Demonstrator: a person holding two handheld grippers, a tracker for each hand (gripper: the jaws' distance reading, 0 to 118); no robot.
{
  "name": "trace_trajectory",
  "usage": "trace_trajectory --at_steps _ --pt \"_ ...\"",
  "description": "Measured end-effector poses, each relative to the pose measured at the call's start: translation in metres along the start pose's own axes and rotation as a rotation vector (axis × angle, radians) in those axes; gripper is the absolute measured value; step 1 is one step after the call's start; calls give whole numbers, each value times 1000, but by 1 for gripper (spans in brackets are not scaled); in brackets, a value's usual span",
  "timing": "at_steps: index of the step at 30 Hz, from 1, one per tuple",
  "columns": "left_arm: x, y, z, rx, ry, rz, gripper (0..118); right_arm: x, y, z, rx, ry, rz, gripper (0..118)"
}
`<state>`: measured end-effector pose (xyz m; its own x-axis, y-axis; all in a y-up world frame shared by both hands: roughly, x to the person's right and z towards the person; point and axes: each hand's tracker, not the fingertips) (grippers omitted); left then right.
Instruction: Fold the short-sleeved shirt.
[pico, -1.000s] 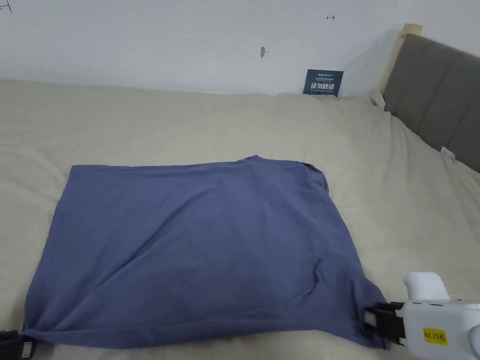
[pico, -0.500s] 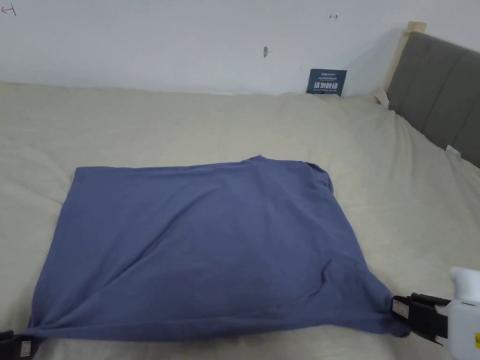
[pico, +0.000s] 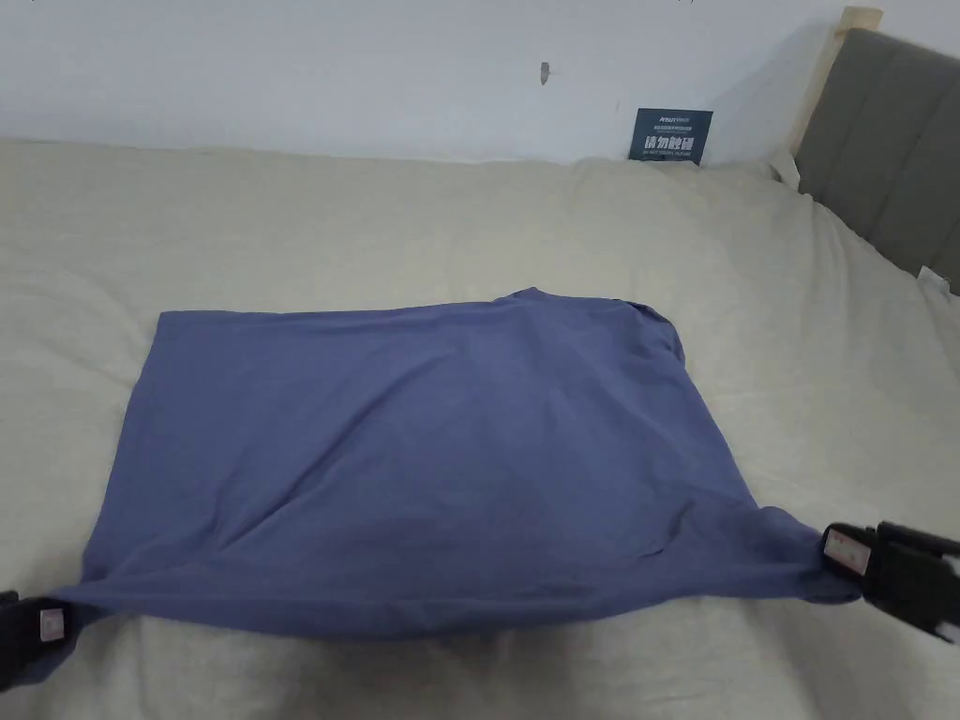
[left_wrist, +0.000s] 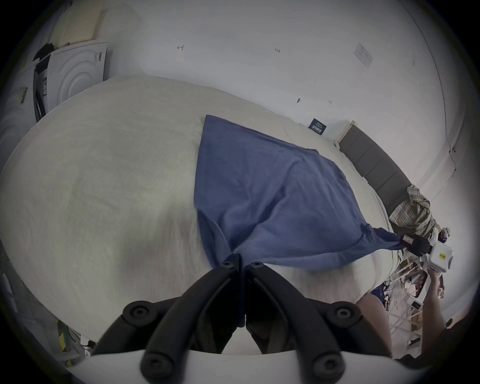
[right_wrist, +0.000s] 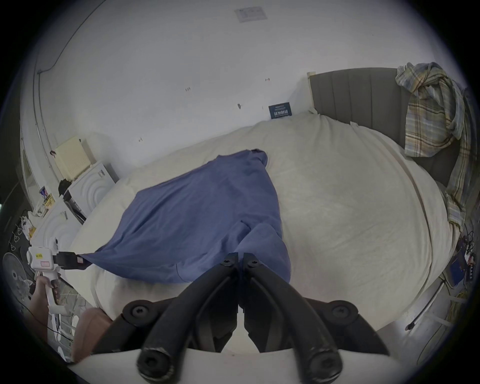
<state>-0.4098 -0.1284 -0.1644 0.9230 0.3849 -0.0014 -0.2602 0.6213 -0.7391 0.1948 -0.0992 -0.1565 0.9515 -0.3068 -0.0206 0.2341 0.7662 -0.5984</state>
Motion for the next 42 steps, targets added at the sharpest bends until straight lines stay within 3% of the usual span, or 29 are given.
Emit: trace_trajectory --at_steps 9,18,19,20,21,22,23,24,25,31,35,36,37,38,39,40,42 --pt "-11 75 -54 -8 11 65 4 -13 100 -89 -25 -26 73 1" --pt "-32 123 -140 -140 89 92 4 -5 138 -230 -244 -142 72 1" --pt "-34 125 -146 -140 97 89 4 -4 135 -240 -276 -154 69 4" --pt "-34 125 -152 -140 105 86 6 -3 132 -252 -278 -172 74 20" --pt "-35 125 -155 -138 112 83 17 -3 129 -258 -276 -176 74 51" --pt "-35 125 -158 -132 127 74 37 -2 125 -259 -264 -172 77 87" --pt "-33 125 -158 -119 139 60 79 -1 119 -258 -245 -174 78 113" --pt "-34 125 -156 -91 169 39 109 0 115 -255 -235 -156 72 113" --pt "-33 123 -154 -66 183 24 118 0 110 -248 -198 -157 56 113" --pt "-31 107 -117 47 144 46 115 -11 88 -165 7 -99 33 113" --pt "-19 70 -60 139 113 39 115 -28 59 -92 147 54 -28 111" --pt "-8 58 -49 149 95 25 113 -32 50 -79 165 82 -37 104" --pt "-1 48 -36 184 72 -8 101 -36 41 -66 183 92 -53 90" --pt "6 37 -22 226 65 -40 60 -41 35 -56 170 77 -45 66" --pt "12 30 -12 257 82 -65 10 -45 29 -51 168 75 -42 17" --pt "14 25 -6 272 130 -91 0 -49 22 -45 179 71 -36 0" --pt "21 13 3 236 134 -92 0 -56 9 -40 209 22 -34 0"
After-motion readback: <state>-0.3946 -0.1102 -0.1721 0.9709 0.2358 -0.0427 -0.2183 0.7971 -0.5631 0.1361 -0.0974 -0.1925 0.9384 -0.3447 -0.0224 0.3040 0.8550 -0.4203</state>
